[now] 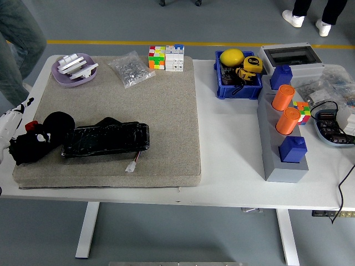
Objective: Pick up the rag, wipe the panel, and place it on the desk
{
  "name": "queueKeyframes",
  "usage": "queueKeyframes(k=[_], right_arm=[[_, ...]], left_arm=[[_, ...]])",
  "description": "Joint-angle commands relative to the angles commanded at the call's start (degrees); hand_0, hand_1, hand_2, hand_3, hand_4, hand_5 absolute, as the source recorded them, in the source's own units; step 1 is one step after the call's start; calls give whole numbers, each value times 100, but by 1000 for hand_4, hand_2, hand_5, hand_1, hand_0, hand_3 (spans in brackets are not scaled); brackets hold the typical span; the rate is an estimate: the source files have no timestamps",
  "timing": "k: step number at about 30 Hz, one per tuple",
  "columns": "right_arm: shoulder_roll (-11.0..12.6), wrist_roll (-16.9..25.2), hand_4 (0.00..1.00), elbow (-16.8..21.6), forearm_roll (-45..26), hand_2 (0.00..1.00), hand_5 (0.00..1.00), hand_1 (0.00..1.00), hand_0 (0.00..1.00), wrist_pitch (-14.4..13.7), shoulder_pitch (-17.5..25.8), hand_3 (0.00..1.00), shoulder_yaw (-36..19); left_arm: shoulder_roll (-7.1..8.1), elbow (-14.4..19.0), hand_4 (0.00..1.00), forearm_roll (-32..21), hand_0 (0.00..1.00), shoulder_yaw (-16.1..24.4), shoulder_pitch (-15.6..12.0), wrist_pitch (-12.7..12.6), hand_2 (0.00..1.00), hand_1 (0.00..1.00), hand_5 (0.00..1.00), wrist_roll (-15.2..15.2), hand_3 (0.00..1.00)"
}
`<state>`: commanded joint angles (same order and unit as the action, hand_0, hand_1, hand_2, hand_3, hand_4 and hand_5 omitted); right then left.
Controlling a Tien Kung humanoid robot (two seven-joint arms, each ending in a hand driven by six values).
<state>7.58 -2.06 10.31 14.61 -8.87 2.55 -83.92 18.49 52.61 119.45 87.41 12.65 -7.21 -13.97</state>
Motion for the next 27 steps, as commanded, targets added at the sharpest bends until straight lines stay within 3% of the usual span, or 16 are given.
queueKeyframes(k=[4, 5, 10, 11, 16, 17, 22, 23, 27], right_arm=[[-4, -1, 998, 0, -9, 669, 470, 660, 759, 3, -1, 606, 16], [-2, -1, 998, 0, 5, 670, 472, 660, 758, 3, -6, 607, 6], [8, 0, 998, 0, 35, 670, 472, 660, 758, -3, -13, 607, -9], [9, -1, 998, 0, 23, 670, 472, 660, 758, -6, -13, 607, 2], [8, -1, 998, 0, -74, 670, 472, 660, 758, -9, -4, 607, 100], [6, 0, 998, 0, -83, 669, 474, 660, 758, -8, -3, 606, 109], [0, 4, 998, 0, -78, 669, 474, 660, 758, -6, -5, 606, 101], [0, 4, 998, 0, -77, 669, 474, 659, 757, -6, -5, 606, 99], [-1, 5, 998, 0, -66, 669, 474, 659, 757, -6, -4, 606, 95]], left_arm=[[-29, -153, 998, -28, 962, -92, 45, -46, 998, 997, 426, -75, 998], [-44, -199, 919, -29, 740, -104, 54, -73, 936, 832, 281, -92, 930], [-59, -370, 919, -41, 740, -157, 82, -231, 936, 832, 281, -92, 930], [-56, -392, 663, -47, 403, -166, 85, -253, 727, 506, 114, -89, 735], [-55, -452, 663, -188, 403, -210, 82, -390, 727, 506, 114, -167, 735], [-57, -473, 461, -207, 314, -218, 84, -396, 545, 353, 50, -176, 515], [-90, -553, 461, -385, 314, -247, 65, -391, 545, 353, 50, -223, 515], [-96, -559, 343, -438, 294, -263, 55, -389, 485, 268, 2, -251, 444], [-119, -552, 343, -555, 294, -270, 32, -400, 485, 268, 2, -309, 444]])
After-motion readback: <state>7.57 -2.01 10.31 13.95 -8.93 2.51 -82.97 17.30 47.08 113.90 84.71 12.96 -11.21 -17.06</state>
